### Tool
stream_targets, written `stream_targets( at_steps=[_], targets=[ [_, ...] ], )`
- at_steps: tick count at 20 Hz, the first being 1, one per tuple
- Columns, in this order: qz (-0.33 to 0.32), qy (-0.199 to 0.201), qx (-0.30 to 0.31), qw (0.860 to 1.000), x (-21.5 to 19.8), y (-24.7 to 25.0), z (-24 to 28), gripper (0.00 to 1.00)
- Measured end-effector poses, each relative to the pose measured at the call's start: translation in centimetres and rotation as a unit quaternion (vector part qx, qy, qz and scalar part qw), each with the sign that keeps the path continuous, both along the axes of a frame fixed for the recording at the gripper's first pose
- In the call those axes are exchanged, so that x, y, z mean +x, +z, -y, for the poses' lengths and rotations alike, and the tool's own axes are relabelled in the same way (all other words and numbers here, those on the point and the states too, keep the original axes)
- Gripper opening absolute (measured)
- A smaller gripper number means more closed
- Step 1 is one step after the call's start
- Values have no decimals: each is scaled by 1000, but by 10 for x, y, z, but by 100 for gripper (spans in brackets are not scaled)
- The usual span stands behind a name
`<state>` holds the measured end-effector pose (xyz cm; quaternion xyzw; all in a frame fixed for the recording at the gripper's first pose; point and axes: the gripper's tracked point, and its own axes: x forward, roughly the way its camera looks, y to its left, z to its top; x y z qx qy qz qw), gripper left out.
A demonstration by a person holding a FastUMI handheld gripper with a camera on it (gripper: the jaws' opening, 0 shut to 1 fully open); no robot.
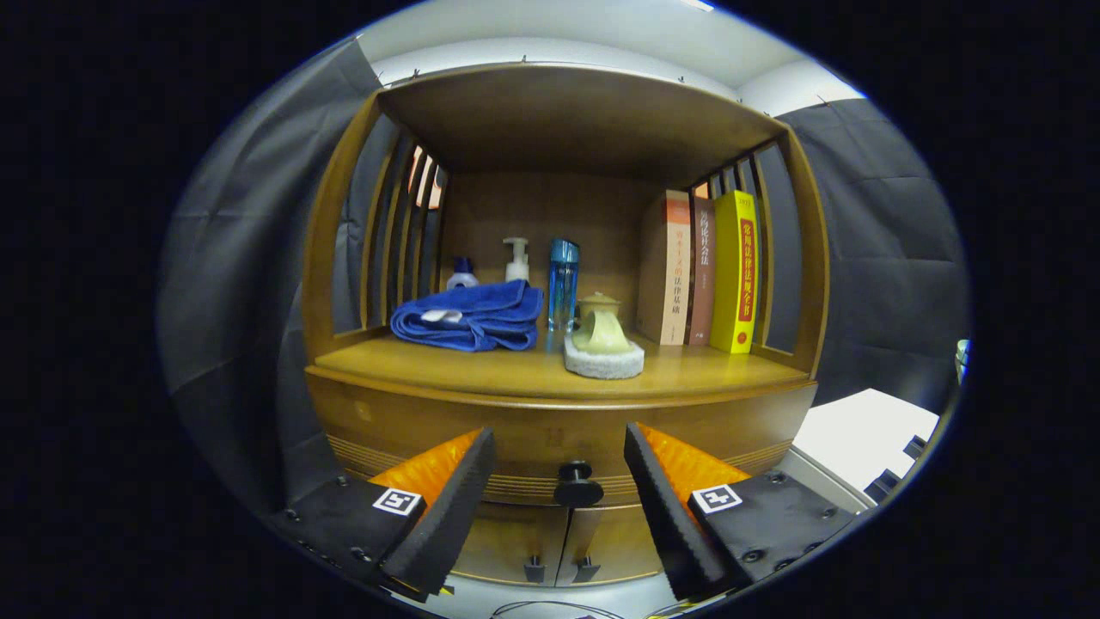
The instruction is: Pull open the drawer, take out the items inside it, and place them on the countertop above the cabinet.
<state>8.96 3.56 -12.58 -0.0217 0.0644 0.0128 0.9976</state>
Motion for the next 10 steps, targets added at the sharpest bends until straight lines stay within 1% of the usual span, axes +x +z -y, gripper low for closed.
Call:
stream_targets(
  at_steps=[6, 10],
  targets=[
    [27, 8, 18, 999, -34, 57, 5, 99],
    [42, 11, 15, 999, -57, 86, 11, 99]
  ],
)
